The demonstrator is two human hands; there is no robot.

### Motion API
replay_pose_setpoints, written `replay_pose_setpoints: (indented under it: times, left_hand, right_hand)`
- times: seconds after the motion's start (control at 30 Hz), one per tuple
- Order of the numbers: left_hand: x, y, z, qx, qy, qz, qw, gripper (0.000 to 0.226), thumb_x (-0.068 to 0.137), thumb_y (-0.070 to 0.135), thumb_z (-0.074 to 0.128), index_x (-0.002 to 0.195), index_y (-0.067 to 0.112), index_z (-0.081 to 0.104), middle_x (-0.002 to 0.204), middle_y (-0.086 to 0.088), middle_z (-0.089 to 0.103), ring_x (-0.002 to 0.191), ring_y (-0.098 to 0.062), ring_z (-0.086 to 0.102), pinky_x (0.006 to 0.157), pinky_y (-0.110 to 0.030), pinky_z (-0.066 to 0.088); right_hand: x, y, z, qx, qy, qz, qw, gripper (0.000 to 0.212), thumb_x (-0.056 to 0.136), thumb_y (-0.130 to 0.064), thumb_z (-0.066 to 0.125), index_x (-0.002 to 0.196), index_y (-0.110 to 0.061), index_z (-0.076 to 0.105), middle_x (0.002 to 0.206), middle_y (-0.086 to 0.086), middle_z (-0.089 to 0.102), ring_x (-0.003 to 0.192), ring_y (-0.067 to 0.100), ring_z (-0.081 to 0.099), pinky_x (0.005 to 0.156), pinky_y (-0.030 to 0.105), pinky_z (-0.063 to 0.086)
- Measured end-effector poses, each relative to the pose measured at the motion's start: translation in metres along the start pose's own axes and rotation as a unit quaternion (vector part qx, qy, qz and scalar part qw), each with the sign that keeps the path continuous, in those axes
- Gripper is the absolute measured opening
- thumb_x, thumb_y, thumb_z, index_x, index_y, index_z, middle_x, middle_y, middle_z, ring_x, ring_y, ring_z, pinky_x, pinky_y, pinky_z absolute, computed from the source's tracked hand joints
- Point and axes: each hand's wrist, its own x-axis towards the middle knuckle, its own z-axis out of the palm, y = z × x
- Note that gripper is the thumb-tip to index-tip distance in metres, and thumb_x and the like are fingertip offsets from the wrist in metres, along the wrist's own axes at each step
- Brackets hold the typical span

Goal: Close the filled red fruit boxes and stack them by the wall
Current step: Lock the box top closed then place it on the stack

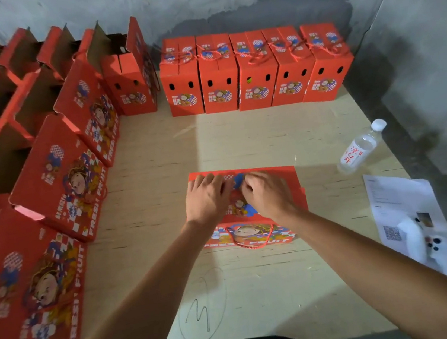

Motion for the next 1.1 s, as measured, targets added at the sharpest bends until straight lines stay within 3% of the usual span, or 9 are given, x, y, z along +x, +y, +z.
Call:
replay_pose_setpoints:
  times: [0.2, 0.4, 0.6, 0.7, 0.8, 0.87, 0.93, 1.0, 1.1]
  left_hand:
    - [-0.003, -0.002, -0.008, -0.044, 0.023, -0.015, 0.999, 0.033, 0.097, 0.029, 0.069, 0.072, 0.007, 0.067, 0.073, -0.009, 0.062, 0.075, -0.035, 0.058, 0.064, -0.04, 0.047]
    - [-0.002, -0.002, -0.013, -0.045, 0.021, -0.02, 0.999, 0.04, 0.098, 0.025, 0.065, 0.061, 0.013, 0.055, 0.067, -0.004, 0.061, 0.07, -0.032, 0.059, 0.055, -0.034, 0.042]
    - [0.004, -0.002, -0.007, -0.038, -0.008, -0.066, 0.997, 0.045, 0.09, 0.022, 0.061, 0.056, 0.009, 0.035, 0.051, -0.007, 0.045, 0.049, -0.028, 0.035, 0.046, -0.029, 0.037]
    - [0.004, -0.001, -0.004, -0.027, -0.005, -0.069, 0.997, 0.042, 0.093, 0.025, 0.058, 0.055, 0.013, 0.046, 0.06, -0.003, 0.053, 0.061, -0.024, 0.044, 0.064, -0.034, 0.045]
    - [-0.003, -0.001, -0.001, 0.034, 0.002, -0.149, 0.988, 0.04, 0.095, 0.05, 0.054, 0.088, 0.012, 0.064, 0.1, -0.005, 0.06, 0.1, -0.028, 0.052, 0.096, -0.044, 0.039]
    - [-0.013, -0.009, -0.001, -0.042, 0.002, -0.3, 0.953, 0.07, 0.084, 0.072, 0.058, 0.117, 0.011, 0.052, 0.12, -0.008, 0.056, 0.115, -0.032, 0.054, 0.102, -0.049, 0.043]
    - [-0.019, -0.02, -0.004, -0.202, -0.047, -0.432, 0.878, 0.089, 0.071, 0.083, 0.066, 0.124, 0.014, 0.053, 0.119, -0.006, 0.065, 0.107, -0.03, 0.066, 0.093, -0.046, 0.055]
    - [-0.018, -0.028, -0.007, -0.325, -0.099, -0.479, 0.809, 0.07, 0.068, 0.081, 0.073, 0.101, 0.02, 0.071, 0.097, -0.001, 0.075, 0.087, -0.023, 0.074, 0.083, -0.039, 0.061]
    - [-0.012, -0.035, -0.003, -0.415, -0.122, -0.48, 0.763, 0.04, 0.077, 0.055, 0.083, 0.089, 0.019, 0.072, 0.093, -0.006, 0.078, 0.083, -0.024, 0.076, 0.08, -0.039, 0.063]
  right_hand:
    - [-0.008, 0.013, -0.001, -0.001, 0.059, 0.041, 0.997, 0.033, 0.094, -0.025, 0.06, 0.064, -0.018, 0.048, 0.065, -0.001, 0.058, 0.062, 0.024, 0.054, 0.051, 0.033, 0.035]
    - [-0.024, 0.052, -0.017, -0.045, 0.152, 0.08, 0.984, 0.047, 0.09, -0.019, 0.065, 0.059, -0.023, 0.03, 0.054, 0.003, 0.048, 0.054, 0.027, 0.044, 0.054, 0.033, 0.024]
    - [-0.018, 0.051, -0.013, -0.049, 0.091, 0.115, 0.988, 0.046, 0.081, -0.01, 0.067, 0.05, -0.012, 0.033, 0.047, 0.003, 0.039, 0.044, 0.025, 0.032, 0.051, 0.025, 0.018]
    - [-0.013, 0.052, -0.017, -0.045, 0.092, 0.087, 0.991, 0.05, 0.08, -0.007, 0.068, 0.049, -0.014, 0.03, 0.046, -0.001, 0.027, 0.042, 0.025, 0.026, 0.052, 0.027, 0.022]
    - [-0.017, 0.052, -0.016, -0.059, 0.129, 0.075, 0.987, 0.045, 0.085, -0.01, 0.065, 0.049, -0.017, 0.04, 0.056, -0.001, 0.039, 0.054, 0.028, 0.043, 0.059, 0.036, 0.037]
    - [-0.023, 0.054, -0.01, -0.055, 0.149, 0.12, 0.98, 0.032, 0.091, -0.02, 0.067, 0.061, -0.012, 0.058, 0.083, 0.004, 0.061, 0.08, 0.031, 0.057, 0.072, 0.041, 0.042]
    - [-0.028, 0.054, -0.006, 0.035, 0.114, 0.21, 0.97, 0.021, 0.094, -0.03, 0.068, 0.095, -0.01, 0.065, 0.117, 0.009, 0.062, 0.105, 0.034, 0.06, 0.082, 0.042, 0.046]
    - [-0.025, 0.055, -0.008, 0.136, 0.026, 0.304, 0.943, 0.046, 0.096, -0.043, 0.063, 0.13, -0.014, 0.051, 0.127, 0.007, 0.06, 0.11, 0.031, 0.062, 0.082, 0.037, 0.047]
    - [-0.02, 0.06, -0.014, 0.175, -0.063, 0.341, 0.921, 0.059, 0.098, -0.054, 0.053, 0.146, -0.025, 0.037, 0.11, 0.0, 0.067, 0.092, 0.026, 0.066, 0.074, 0.031, 0.043]
